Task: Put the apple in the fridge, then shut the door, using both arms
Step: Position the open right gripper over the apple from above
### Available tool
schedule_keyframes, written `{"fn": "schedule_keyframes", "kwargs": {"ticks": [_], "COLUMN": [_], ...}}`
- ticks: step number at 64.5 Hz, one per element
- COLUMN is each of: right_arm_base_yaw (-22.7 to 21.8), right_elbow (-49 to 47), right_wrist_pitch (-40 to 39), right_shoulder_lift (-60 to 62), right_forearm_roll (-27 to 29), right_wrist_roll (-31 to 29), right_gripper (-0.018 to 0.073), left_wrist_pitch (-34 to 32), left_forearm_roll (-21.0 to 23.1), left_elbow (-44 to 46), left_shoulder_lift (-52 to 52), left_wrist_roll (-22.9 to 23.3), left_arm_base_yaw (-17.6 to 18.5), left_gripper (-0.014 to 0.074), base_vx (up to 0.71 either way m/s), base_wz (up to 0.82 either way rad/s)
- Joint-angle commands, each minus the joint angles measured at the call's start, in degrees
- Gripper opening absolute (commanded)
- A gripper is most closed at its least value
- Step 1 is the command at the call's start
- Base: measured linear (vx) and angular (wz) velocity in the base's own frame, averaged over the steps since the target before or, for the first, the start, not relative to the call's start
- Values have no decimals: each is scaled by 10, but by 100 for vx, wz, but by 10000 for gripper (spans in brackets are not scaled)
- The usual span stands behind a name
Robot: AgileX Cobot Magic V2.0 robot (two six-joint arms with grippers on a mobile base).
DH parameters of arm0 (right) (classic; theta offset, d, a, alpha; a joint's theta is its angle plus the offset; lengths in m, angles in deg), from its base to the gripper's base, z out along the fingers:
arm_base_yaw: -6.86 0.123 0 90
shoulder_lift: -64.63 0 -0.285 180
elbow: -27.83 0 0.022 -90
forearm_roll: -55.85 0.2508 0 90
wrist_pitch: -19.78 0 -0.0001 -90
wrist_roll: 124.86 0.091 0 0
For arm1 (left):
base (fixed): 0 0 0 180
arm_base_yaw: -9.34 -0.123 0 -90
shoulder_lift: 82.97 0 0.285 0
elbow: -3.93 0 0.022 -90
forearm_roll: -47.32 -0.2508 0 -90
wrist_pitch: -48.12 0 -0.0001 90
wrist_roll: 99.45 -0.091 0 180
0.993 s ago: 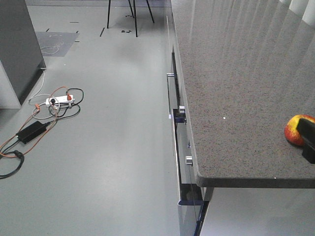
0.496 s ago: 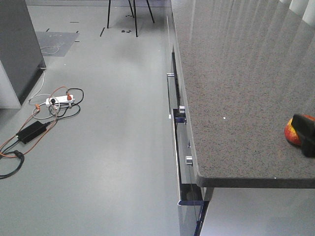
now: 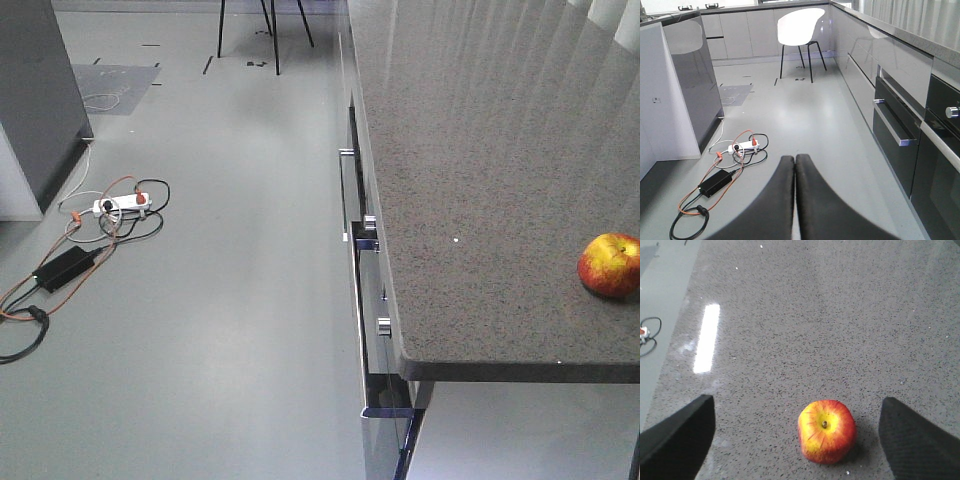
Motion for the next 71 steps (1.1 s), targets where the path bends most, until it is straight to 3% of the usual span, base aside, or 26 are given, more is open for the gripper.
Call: {"fn": "schedule_keyframes", "kwargs": {"ticks": [1, 26, 71], "right_arm_base_yaw": [-4, -4, -4], "right_elbow": [-40, -89, -87], "right_wrist_pitch": [-20, 19, 7], "right_shoulder_lift": [-27, -165, -213], "right_forearm_roll": [-12, -18, -58], "right_wrist_roll": [5, 24, 42], "right_gripper": [601, 596, 595], "left_wrist_pitch": [-40, -40, -40], "left_forearm_roll": [5, 5, 5], "left_elbow": [-10, -10, -10], "left_shoulder_lift": [8, 8, 8], "left_wrist_roll": [2, 2, 2], "left_arm_base_yaw": [3, 3, 3], "left_gripper": [-6, -6, -6], "base_vx": [0, 0, 0], "base_wz": [0, 0, 0]}}
